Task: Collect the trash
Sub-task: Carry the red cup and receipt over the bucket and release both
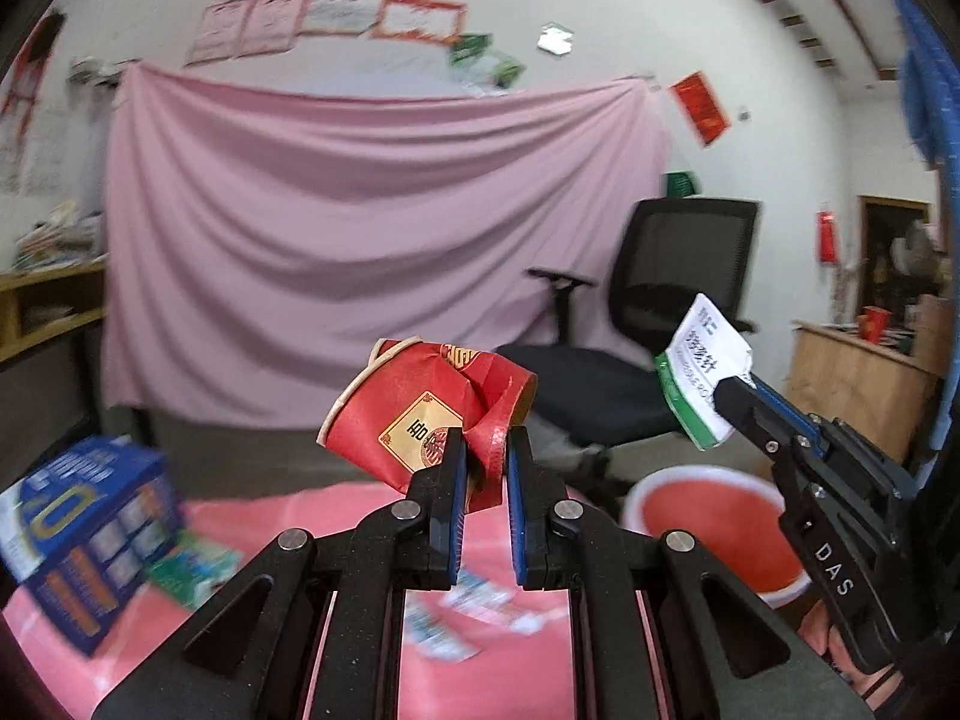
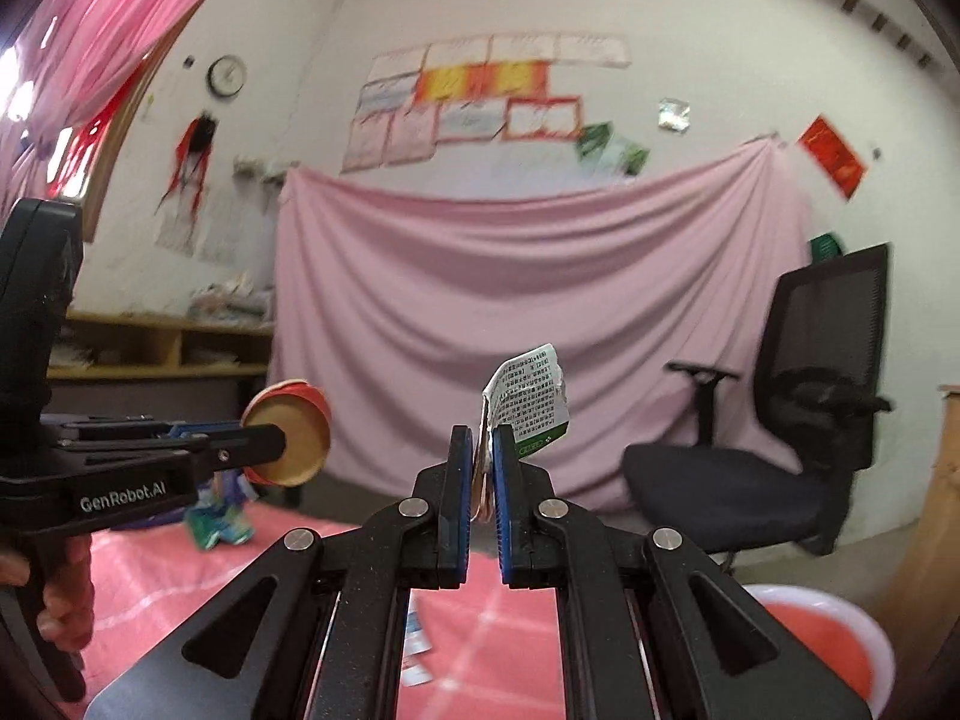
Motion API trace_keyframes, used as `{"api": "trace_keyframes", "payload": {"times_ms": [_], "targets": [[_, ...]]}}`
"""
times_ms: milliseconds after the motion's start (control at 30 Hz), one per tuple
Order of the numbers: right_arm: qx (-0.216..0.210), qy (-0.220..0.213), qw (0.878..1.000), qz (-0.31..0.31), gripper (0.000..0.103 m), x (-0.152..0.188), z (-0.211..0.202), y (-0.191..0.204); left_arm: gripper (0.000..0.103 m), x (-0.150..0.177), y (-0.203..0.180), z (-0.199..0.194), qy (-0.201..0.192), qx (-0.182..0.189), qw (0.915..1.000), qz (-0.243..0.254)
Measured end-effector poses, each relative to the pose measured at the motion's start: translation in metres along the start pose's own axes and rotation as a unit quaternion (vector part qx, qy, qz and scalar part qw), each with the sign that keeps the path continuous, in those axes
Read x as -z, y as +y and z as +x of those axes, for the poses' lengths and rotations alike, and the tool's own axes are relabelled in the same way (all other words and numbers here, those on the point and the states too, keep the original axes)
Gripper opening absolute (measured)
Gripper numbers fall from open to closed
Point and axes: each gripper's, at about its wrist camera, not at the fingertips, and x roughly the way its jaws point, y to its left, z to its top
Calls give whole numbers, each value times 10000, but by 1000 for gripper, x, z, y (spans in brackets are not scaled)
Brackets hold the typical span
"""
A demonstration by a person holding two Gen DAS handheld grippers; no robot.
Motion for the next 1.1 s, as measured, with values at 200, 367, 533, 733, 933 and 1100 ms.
{"api": "trace_keyframes", "payload": {"times_ms": [200, 367, 533, 733, 933, 1100], "targets": [[544, -90, 9984, 143, 5, 0, -16, -45, 10, -11, -44, 28, -50, 623, 9979, 141], [938, 134, 9947, 404, 5, 11, -21, -78, 10, -15, -80, 55, 122, 984, 9948, 229], [1256, 549, 9879, 732, 5, 25, -18, -106, 10, -14, -106, 90, 682, 1335, 9887, 17], [1459, 911, 9799, 1009, 5, 38, -18, -126, 10, -7, -125, 122, 1240, 1552, 9801, -31], [1597, 1269, 9714, 1219, 6, 51, -15, -141, 10, 4, -135, 142, 1688, 1666, 9715, -33], [1726, 1522, 9620, 1468, 6, 61, -15, -153, 10, 11, -140, 159, 2016, 1757, 9635, -102]]}}
